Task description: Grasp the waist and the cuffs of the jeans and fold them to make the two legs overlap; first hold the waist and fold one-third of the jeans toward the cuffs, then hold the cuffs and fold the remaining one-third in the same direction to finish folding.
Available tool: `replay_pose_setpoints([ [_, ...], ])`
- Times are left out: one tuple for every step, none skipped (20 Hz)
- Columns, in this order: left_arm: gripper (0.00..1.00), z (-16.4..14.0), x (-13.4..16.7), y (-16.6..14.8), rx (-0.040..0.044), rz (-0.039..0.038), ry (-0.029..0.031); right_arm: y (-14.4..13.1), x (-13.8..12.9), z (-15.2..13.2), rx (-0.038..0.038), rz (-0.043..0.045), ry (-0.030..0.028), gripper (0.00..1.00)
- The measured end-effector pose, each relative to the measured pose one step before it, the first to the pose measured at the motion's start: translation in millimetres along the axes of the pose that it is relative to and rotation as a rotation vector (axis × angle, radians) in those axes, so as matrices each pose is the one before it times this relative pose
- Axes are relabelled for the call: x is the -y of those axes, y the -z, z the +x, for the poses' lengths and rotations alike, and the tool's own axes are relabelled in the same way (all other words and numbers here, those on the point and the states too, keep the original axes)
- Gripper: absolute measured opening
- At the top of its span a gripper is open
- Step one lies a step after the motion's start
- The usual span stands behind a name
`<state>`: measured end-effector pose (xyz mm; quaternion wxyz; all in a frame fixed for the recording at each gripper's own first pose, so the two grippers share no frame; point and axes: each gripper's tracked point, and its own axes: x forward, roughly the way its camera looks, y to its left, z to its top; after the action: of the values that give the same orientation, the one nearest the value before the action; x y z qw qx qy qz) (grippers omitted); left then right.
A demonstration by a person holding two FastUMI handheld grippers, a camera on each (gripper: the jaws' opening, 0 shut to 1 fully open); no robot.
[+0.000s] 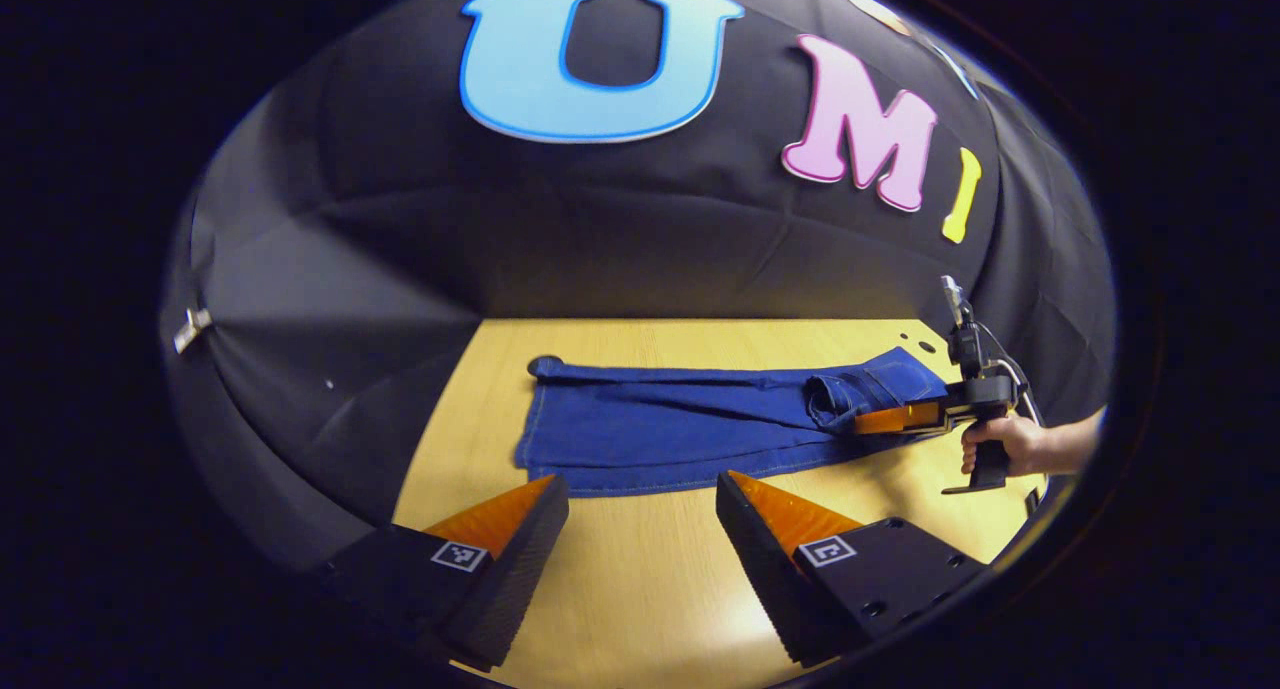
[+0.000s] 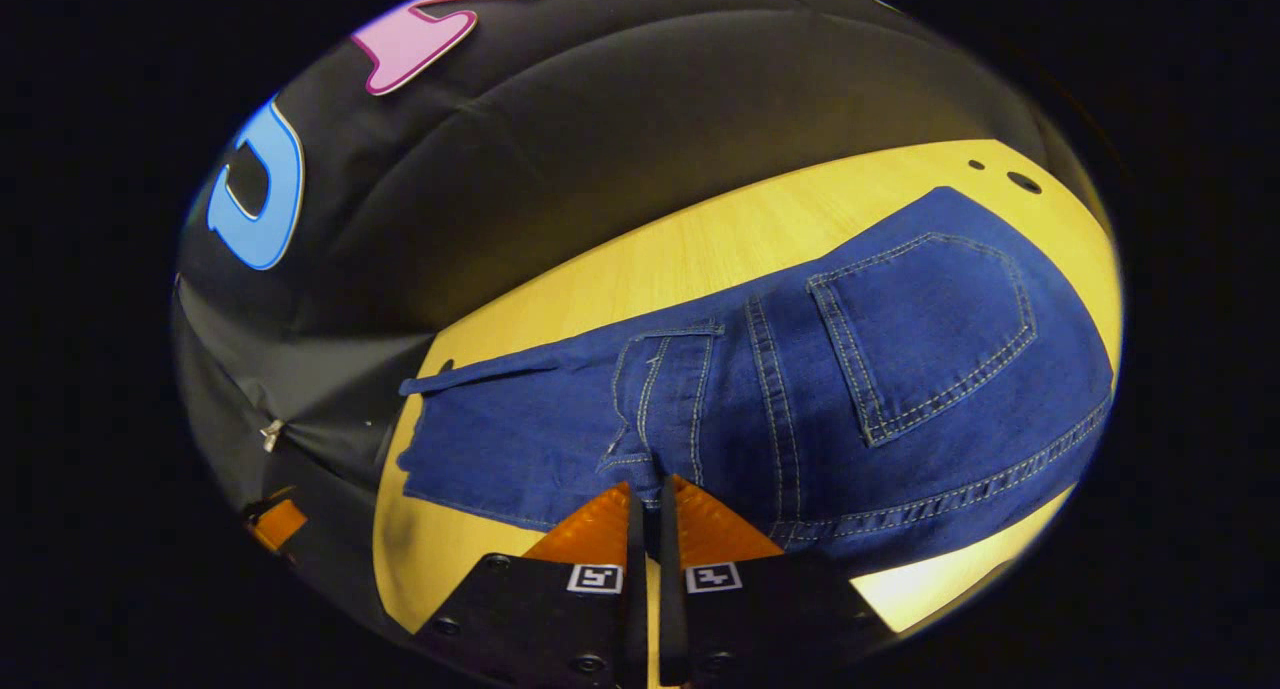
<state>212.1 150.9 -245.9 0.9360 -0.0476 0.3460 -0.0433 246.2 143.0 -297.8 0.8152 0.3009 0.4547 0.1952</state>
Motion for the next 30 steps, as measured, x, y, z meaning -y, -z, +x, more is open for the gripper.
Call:
replay_pose_setpoints([
  [0.96, 11.68, -2.81, 0.44, -0.02275, -0.04158, 0.01029, -0.46, -7.74, -3.64, -0.01524, 0.01884, -0.05280, 0.09],
  [0.96, 10.15, -4.48, -1.79, -0.01867, -0.04218, 0.01148, -9.14, -12.43, -14.21, 0.00906, -0.00330, -0.04394, 0.30],
  [0.96, 8.48, -7.22, -5.69, 0.00013, -0.03812, -0.00542, -11.60, -15.12, -18.74, 0.03156, -0.03364, -0.03652, 0.50],
  [0.96, 8.61, -6.23, -6.86, -0.00140, -0.03099, -0.00216, -15.44, -11.89, -22.98, 0.03924, -0.04336, -0.04227, 0.71],
  [0.96, 9.29, -7.85, -4.72, -0.01025, -0.02228, -0.01003, -14.65, -9.27, -27.99, 0.03780, -0.04392, -0.03072, 0.74],
  [0.96, 9.21, -11.16, -2.67, -0.01679, -0.00933, -0.02034, -16.19, -3.80, -29.06, 0.03369, -0.04619, -0.01486, 0.82],
  [0.96, 12.05, -13.51, -2.21, -0.02710, 0.00168, -0.02760, -14.64, 1.61, -29.46, 0.03215, -0.04378, -0.00078, 0.84],
  [0.96, 12.85, -12.93, 2.31, -0.03879, -0.00133, -0.02618, -11.88, 7.36, -26.00, 0.02665, -0.03445, 0.01702, 0.84],
  [0.96, 11.06, -12.20, -0.41, -0.03491, -0.01078, -0.02541, -4.69, 7.99, -24.38, 0.01265, -0.02008, 0.02127, 0.84],
  [0.96, 10.09, -11.62, -0.81, -0.03216, -0.02809, -0.02214, -3.23, 12.35, -23.57, 0.00495, -0.00173, 0.03073, 0.84],
  [0.95, 10.21, -7.71, -1.27, -0.02978, -0.04203, -0.01777, -0.43, 14.22, -21.72, 0.00593, 0.00707, 0.03036, 0.84],
  [0.95, 11.11, -5.59, -0.34, -0.02807, -0.04712, -0.00938, 0.76, 18.74, -18.73, 0.00062, 0.01185, 0.04816, 0.84],
  [0.95, 11.49, -3.02, -2.61, -0.03165, -0.04211, -0.00326, 3.44, 19.26, -18.61, -0.00193, 0.01528, 0.04526, 0.84],
  [0.95, 6.45, -3.04, -2.01, -0.03237, -0.02510, -0.00236, 5.74, 19.71, -15.39, -0.00616, 0.01694, 0.04055, 0.84],
  [0.95, 3.36, -1.15, -1.36, -0.04232, 0.00072, -0.00704, 7.35, 16.94, -13.48, -0.00638, 0.01649, 0.04234, 0.84],
  [0.94, 5.64, -2.47, 5.03, -0.04967, 0.03213, -0.02047, 6.51, 12.45, -8.26, -0.00547, 0.01944, 0.03063, 0.84],
  [0.94, 7.17, -5.96, 4.94, -0.06010, 0.04881, -0.05141, 4.88, 9.70, -8.13, -0.00353, 0.02074, 0.02385, 0.84],
  [0.93, 7.43, -3.96, 7.29, -0.07534, 0.04204, -0.06994, 3.47, 6.32, -4.18, -0.00253, 0.01427, 0.01377, 0.84],
  [0.87, -0.19, 1.95, -4.34, -0.00547, 0.08018, -0.03102, 3.01, 6.34, -2.82, -0.00443, 0.00700, 0.01066, 0.84],
  [0.91, 7.43, 6.39, -4.31, -0.02832, 0.07483, -0.00070, 1.50, 2.39, -0.12, -0.00220, 0.00306, 0.00343, 0.84],
  [0.84, 0.66, 6.14, -2.97, -0.01374, 0.04235, 0.00406, 0.18, 0.07, 1.92, -0.00461, 0.00131, -0.00087, 0.84],
  [0.84, 1.21, 4.86, 2.19, -0.00987, 0.00656, 0.00681, -0.39, -2.69, 0.22, 0.00132, -0.00205, -0.00520, 0.86],
  [0.55, 6.20, 7.35, -4.97, 0.00609, -0.00801, 0.00776, -1.11, -1.01, 1.23, 0.00287, -0.00267, -0.00607, 0.86],
  [0.41, -6.93, 7.03, 0.52, -0.00722, 0.00868, 0.00048, -1.21, -1.59, 0.82, 0.00147, -0.00536, -0.00542, 0.86],
  [0.26, 0.28, 2.51, -0.85, 0.00338, 0.01102, 0.00132, -2.08, -4.31, 2.12, 0.00124, -0.00563, -0.01039, 0.86],
  [0.20, -0.06, 1.05, 2.64, 0.00064, -0.00437, 0.00479, -1.28, -3.72, 2.29, -0.00093, -0.00729, -0.00858, 0.86],
  [0.13, -0.58, 3.22, -0.90, 0.00383, -0.01177, 0.01865, -0.76, -2.30, 2.37, -0.00191, -0.00575, -0.00450, 0.86],
  [0.10, -2.62, 5.22, -0.96, 0.01402, -0.02400, 0.02884, -0.47, -0.49, 2.00, -0.00501, -0.00040, -0.00095, 0.86],
  [0.06, -5.04, 8.28, -2.28, 0.02082, -0.02605, 0.04278, -0.75, -0.10, -0.76, 0.00002, 0.00157, -0.00240, 0.86],
  [0.06, -10.05, 7.78, -0.23, 0.02702, -0.01976, 0.04353, -3.19, -0.73, 0.37, 0.00488, 0.00177, -0.00155, 0.86],
])
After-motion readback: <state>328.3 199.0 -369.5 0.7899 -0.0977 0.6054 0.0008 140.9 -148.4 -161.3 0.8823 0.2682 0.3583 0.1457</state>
